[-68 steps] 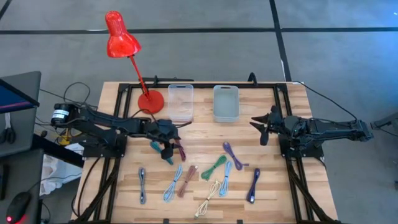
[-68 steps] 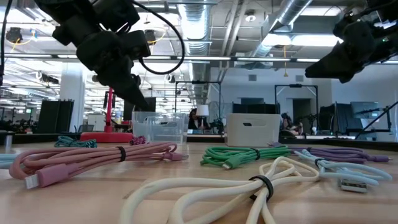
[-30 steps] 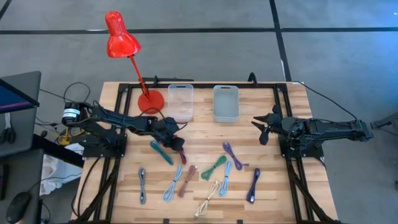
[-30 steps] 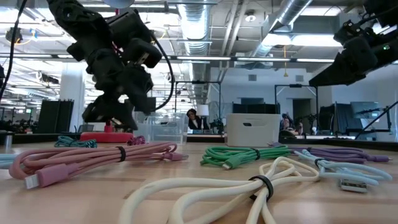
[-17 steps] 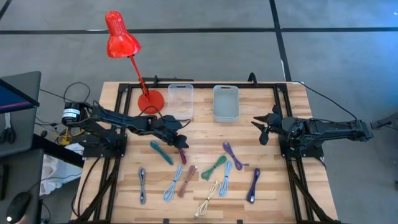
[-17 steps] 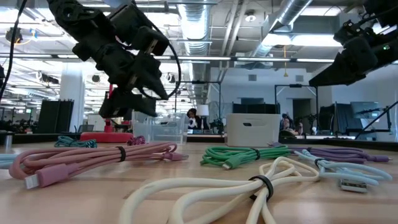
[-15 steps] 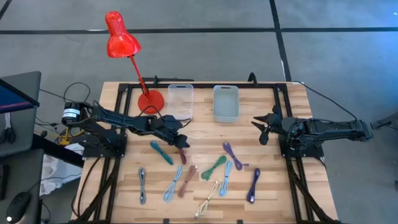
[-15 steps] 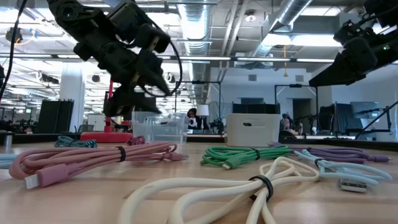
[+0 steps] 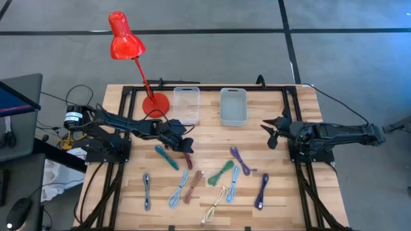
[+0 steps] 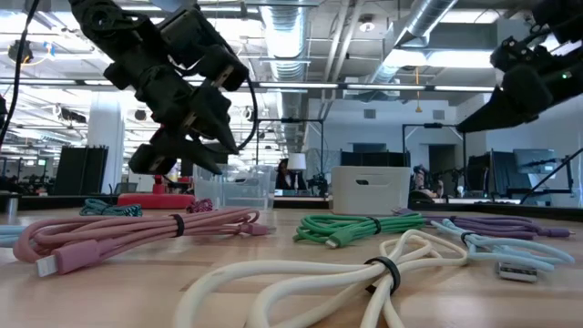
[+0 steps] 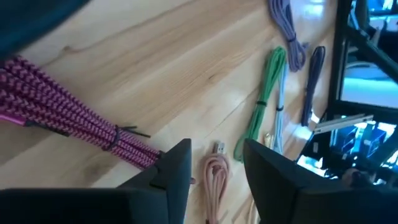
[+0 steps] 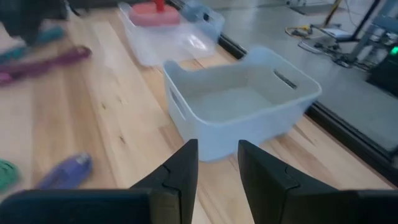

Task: Pick & Place USB Port
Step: Put the pink patterned USB cable into the transparent bin

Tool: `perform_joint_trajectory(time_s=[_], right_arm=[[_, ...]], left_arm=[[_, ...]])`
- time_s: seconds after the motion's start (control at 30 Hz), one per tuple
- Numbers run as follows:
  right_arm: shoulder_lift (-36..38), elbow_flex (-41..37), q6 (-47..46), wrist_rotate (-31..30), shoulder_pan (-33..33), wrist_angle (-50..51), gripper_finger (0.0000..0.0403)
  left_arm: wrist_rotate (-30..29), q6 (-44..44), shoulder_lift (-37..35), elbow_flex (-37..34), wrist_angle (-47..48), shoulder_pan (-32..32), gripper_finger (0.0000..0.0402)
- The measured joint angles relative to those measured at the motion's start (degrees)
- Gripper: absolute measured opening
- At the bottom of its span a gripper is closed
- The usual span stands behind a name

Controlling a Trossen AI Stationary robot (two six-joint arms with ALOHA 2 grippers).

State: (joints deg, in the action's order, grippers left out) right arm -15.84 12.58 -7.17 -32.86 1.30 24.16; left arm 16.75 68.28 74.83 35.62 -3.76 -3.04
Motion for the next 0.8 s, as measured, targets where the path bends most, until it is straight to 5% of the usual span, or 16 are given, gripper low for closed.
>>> perform_joint_trajectory(time_s=[0.33, 0.7, 0.8], right_arm=[[0.0, -1.4, -0.8, -0.8, -0.5, -0.2, 0.0107], [0.1, -1.5, -0.8, -3.0, -0.8, -0.2, 0.0107], [0.1, -1.5, -0.8, -3.2, -0.8, -0.6, 0.0107]], left_arm=[[1.1, -1.6, 0.0, 5.0, 12.9, -2.6, 0.0086], [1.7, -10.1, 0.0, 6.8, 31.0, -5.7, 0.0082], [1.0, -9.6, 0.0, 6.8, 29.5, -5.3, 0.0083]])
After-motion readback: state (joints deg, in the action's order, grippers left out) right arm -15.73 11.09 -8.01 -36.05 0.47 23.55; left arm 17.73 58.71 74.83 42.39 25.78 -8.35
